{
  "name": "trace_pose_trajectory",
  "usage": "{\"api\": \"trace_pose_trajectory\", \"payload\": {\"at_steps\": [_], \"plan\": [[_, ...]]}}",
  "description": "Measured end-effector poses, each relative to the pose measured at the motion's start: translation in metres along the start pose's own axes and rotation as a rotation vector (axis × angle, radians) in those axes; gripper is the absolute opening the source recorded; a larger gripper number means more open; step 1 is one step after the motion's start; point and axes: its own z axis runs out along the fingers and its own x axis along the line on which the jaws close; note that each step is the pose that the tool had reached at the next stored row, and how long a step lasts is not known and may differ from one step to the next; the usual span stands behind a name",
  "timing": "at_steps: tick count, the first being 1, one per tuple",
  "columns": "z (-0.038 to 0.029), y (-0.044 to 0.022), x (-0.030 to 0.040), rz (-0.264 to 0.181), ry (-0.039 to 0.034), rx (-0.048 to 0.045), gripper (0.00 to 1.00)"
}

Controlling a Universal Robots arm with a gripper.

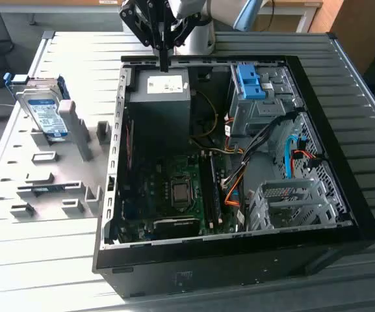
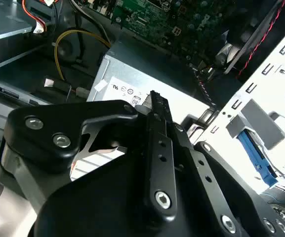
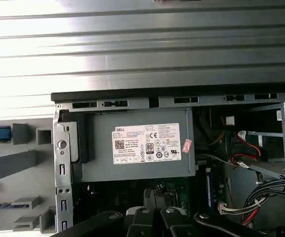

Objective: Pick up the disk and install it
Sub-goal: 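Reach for the disk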

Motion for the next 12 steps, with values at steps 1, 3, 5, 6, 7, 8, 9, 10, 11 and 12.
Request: {"api": "trace_pose_trajectory", "payload": {"at_steps": [1, 3, 5, 6, 7, 8, 9, 10, 11, 12], "plan": [[0.0, 0.0, 0.0, 0.0, -0.0001, -0.0001, 0.11], [0.0, 0.0, 0.0, 0.0, -0.0001, 0.0, 0.11], [0.0, 0.0, 0.0003, 0.0, 0.0, 0.0, 0.11], [0.0, 0.0, 0.0005, 0.0, -0.0001, 0.0, 0.11], [0.0, -0.0001, 0.0008, 0.0, -0.0001, -0.0001, 0.11], [0.0, -0.0001, 0.0011, 0.0, -0.0001, -0.0001, 0.11], [0.0, -0.0001, 0.0014, 0.0, -0.0001, -0.0001, 0.11], [0.0, -0.0002, 0.0019, 0.0, -0.0001, -0.0001, 0.11], [0.0, -0.0002, 0.0023, 0.0, -0.0001, -0.0002, 0.11], [0.0, -0.0002, 0.0027, 0.0, -0.0001, -0.0001, 0.11]]}}
